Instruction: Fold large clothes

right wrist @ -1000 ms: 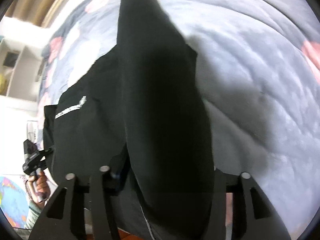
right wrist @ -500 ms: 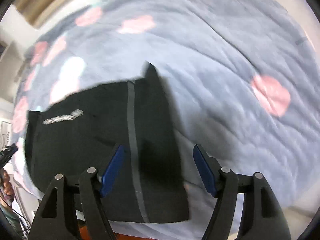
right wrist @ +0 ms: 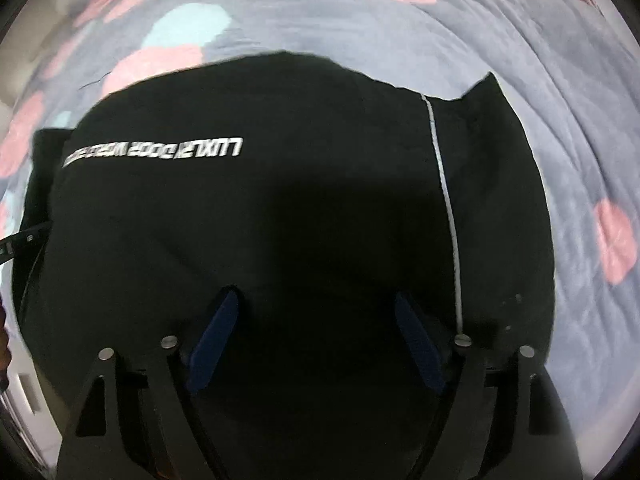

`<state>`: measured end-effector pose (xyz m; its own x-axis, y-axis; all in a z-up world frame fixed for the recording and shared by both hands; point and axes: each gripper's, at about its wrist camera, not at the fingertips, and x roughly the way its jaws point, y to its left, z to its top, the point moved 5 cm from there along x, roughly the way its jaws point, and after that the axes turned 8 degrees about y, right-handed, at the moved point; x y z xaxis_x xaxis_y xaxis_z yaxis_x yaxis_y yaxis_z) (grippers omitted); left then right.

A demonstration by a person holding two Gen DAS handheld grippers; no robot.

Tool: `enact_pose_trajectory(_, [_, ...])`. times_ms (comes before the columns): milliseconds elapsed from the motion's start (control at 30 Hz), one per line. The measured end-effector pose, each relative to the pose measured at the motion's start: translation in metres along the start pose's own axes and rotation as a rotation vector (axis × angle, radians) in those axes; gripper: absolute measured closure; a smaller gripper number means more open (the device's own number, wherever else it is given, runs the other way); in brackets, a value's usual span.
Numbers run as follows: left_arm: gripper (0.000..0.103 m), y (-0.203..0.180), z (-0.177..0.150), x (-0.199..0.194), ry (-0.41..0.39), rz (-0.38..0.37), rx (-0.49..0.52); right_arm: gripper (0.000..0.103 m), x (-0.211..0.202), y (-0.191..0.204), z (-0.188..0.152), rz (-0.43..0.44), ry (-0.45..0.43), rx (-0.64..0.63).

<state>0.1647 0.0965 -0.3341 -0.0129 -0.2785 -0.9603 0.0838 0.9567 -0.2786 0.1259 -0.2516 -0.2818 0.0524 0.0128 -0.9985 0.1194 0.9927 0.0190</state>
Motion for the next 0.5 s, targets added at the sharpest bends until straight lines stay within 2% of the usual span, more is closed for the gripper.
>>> enact_pose_trajectory(200, [0.050, -0.005, 0.007, 0.004, 0.005, 0.056, 0.043, 0.018, 0.005, -0.003, 0.002, 0.015, 0.020, 0.065])
enact_pose_trajectory(267, [0.050, -0.009, 0.005, -0.002, 0.000, 0.067, 0.064, 0.018, 0.000, -0.005, 0.000, 0.025, 0.037, 0.091])
enact_pose_trajectory(400, [0.049, -0.012, -0.004, -0.016, -0.003, 0.071, 0.096, 0.018, -0.018, -0.011, -0.008, 0.100, 0.063, 0.190])
enact_pose_trajectory(500, [0.049, -0.014, -0.009, -0.034, -0.020, 0.071, 0.099, 0.018, -0.037, -0.012, -0.012, 0.088, 0.041, 0.211])
